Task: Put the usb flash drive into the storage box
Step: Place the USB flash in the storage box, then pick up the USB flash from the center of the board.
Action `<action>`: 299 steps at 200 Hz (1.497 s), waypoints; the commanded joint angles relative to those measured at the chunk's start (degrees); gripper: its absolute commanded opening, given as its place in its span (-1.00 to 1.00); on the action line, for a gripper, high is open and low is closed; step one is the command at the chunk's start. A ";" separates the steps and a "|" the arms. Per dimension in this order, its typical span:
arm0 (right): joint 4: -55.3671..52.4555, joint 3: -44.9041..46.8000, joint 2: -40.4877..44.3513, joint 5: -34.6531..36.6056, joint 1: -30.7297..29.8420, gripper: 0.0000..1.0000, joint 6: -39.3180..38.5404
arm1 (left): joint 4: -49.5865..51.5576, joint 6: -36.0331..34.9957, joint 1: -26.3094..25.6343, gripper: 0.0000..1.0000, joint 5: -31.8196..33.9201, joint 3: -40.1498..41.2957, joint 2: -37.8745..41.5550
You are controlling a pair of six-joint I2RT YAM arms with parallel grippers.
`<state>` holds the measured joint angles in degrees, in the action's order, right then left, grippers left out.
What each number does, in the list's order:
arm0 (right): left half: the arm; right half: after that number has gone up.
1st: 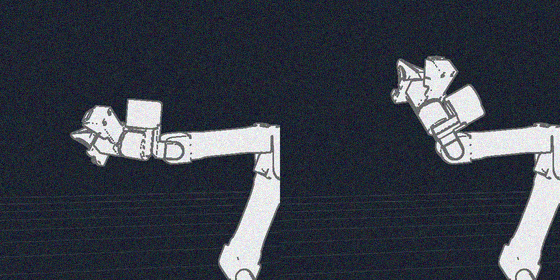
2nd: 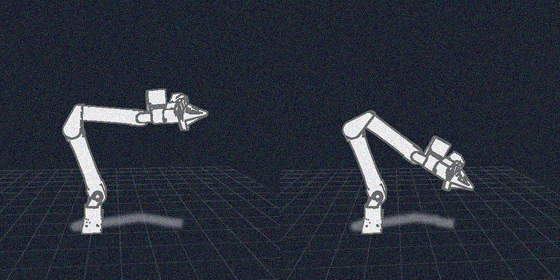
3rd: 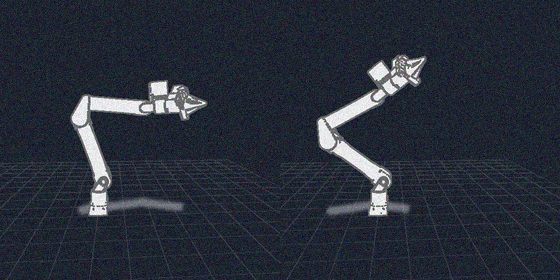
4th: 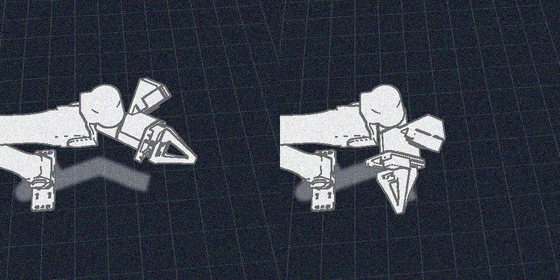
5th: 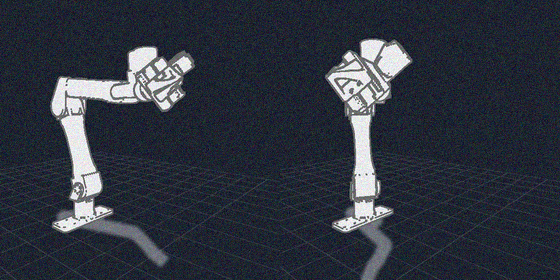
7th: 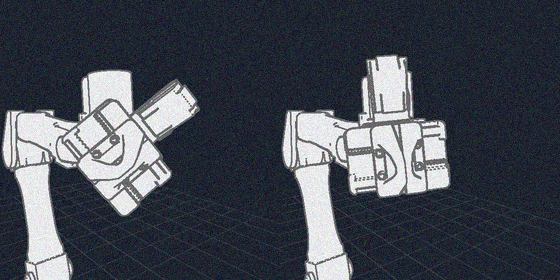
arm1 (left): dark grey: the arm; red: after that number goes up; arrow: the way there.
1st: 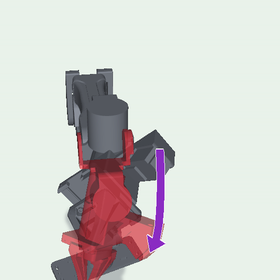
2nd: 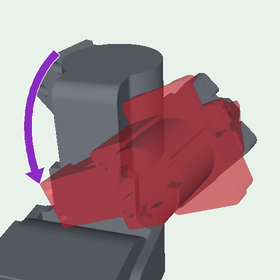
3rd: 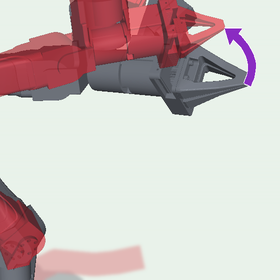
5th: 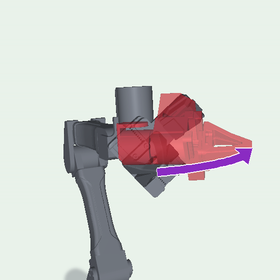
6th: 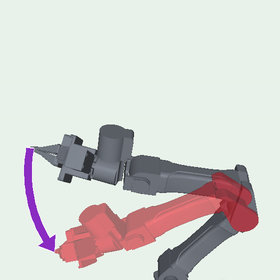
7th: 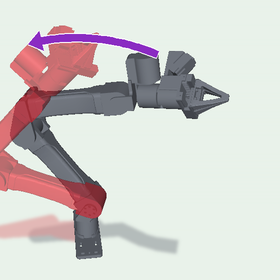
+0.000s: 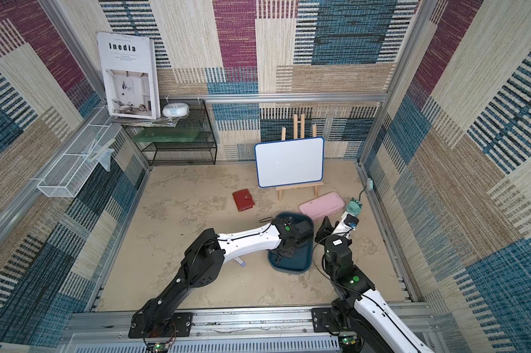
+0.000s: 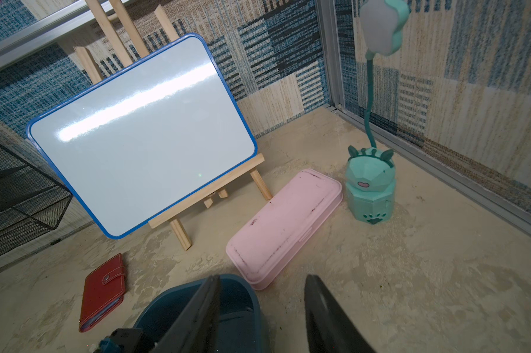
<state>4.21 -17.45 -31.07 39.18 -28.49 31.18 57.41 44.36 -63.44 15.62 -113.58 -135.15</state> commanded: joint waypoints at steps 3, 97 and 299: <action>0.73 -0.13 0.07 0.70 0.03 -0.01 0.28 | 1.65 0.40 0.28 -0.79 1.46 -0.65 -0.61; 0.37 0.32 2.36 1.78 0.09 -0.01 -0.42 | 2.22 -1.16 0.14 -0.27 1.39 -0.85 1.15; -16.50 -40.13 -52.17 -44.22 -12.61 0.15 -18.05 | 2.79 -15.44 18.28 0.24 9.45 56.32 92.03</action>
<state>-6.50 -53.76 -75.68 -0.38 -37.45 16.53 60.40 29.74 -45.12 23.62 -58.00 -45.63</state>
